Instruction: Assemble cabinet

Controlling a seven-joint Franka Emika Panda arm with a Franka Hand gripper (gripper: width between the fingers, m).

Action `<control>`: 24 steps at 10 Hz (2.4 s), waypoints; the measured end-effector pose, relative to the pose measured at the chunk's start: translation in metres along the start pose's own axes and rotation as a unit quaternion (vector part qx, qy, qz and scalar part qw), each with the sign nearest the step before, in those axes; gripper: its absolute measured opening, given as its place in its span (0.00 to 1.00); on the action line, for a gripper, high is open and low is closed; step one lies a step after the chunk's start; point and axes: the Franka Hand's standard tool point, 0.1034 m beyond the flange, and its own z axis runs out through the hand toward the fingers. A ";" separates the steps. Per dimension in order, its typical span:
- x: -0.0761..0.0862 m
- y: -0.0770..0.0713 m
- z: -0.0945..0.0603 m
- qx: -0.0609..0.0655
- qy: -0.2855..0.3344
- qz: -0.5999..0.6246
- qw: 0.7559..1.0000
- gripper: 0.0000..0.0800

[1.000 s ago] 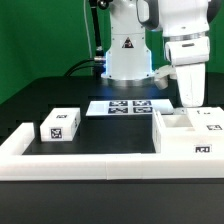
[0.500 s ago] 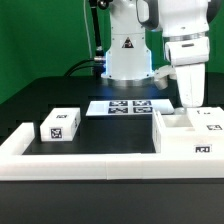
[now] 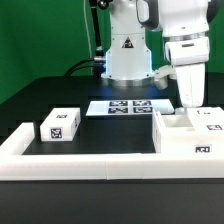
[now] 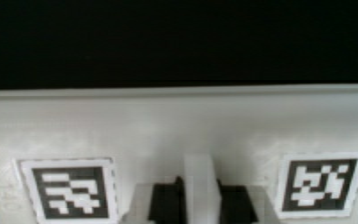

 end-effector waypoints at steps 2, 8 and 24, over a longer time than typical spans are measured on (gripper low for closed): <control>0.000 0.000 0.000 0.000 0.000 0.000 1.000 0.08; 0.001 0.000 -0.036 0.005 -0.026 -0.018 0.999 0.08; -0.035 0.017 -0.052 0.013 -0.040 -0.011 0.999 0.08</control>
Offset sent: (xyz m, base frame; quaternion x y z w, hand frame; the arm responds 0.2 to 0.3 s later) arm 0.0000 0.0000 0.0000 0.0000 0.0000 0.0000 1.0000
